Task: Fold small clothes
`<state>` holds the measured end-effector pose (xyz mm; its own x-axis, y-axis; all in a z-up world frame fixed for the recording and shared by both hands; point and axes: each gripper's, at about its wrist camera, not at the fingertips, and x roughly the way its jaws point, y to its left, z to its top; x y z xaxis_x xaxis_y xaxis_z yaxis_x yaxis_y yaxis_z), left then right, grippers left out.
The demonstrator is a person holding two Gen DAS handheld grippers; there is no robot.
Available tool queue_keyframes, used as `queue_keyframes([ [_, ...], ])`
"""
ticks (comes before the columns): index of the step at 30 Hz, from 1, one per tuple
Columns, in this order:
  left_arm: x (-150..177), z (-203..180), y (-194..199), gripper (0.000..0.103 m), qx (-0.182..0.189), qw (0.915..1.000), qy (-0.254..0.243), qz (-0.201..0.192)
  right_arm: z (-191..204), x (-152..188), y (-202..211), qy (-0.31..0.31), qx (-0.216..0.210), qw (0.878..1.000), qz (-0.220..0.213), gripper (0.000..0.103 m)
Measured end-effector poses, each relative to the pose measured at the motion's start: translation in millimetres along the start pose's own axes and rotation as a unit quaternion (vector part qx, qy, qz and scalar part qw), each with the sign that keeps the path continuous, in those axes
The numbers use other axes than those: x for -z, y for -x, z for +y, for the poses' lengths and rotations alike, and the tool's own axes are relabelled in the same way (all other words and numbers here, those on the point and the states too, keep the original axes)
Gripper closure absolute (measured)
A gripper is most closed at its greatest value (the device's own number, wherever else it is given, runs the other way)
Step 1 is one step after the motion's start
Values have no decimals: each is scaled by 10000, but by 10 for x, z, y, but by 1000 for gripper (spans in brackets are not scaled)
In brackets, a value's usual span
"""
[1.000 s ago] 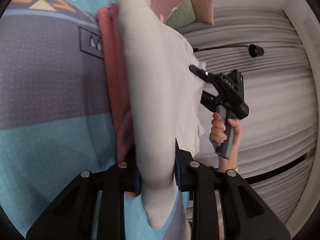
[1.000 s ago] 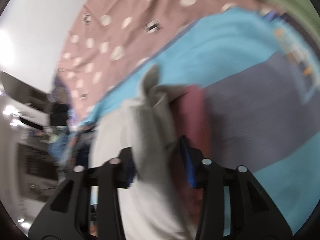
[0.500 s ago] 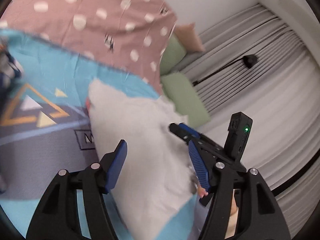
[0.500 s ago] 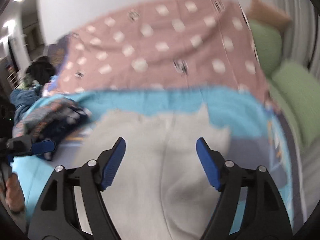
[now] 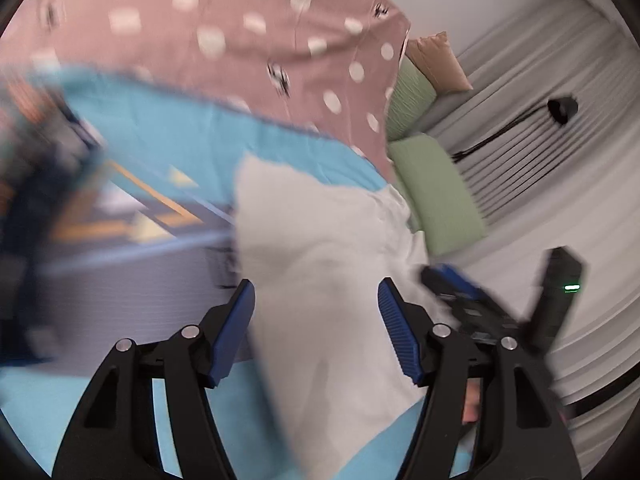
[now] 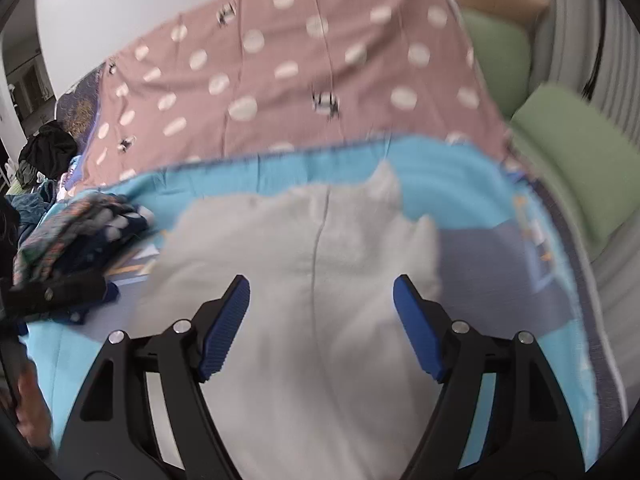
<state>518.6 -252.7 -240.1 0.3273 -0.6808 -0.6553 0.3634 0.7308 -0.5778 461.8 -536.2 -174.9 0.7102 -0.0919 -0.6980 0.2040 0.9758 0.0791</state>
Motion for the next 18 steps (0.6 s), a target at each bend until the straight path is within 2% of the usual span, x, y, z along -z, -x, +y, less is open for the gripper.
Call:
queue_keyframes([
  [2,81,-188,338,29,-730,9957,-514,-260,99,56,396,182,312,9991,-226,13],
  [4,203,-344,632,27,-1128,9892,-822,-455,170,124,737,302,577,9970,-430,10],
  [6,297,-452,873,17,-1294,9854,-922,-606,248,229,1126,255,569,9960,-639,5],
  [9,578,-617,1342,7,-1541,9778,-1043,-960,311,433,1647,-149,367,9954,-876,2],
  [12,928,-785,1753,1,-1851,9674,-1245,-1199,536,686,2145,-122,589,9927,-1043,2],
  [15,1326,-971,2092,1,-2222,9544,-1454,-1364,792,940,2540,-22,658,9915,-1126,2],
  [18,1645,-1106,2319,1,-2348,9489,-1608,-1359,954,1201,2889,-91,754,9890,-1269,2],
])
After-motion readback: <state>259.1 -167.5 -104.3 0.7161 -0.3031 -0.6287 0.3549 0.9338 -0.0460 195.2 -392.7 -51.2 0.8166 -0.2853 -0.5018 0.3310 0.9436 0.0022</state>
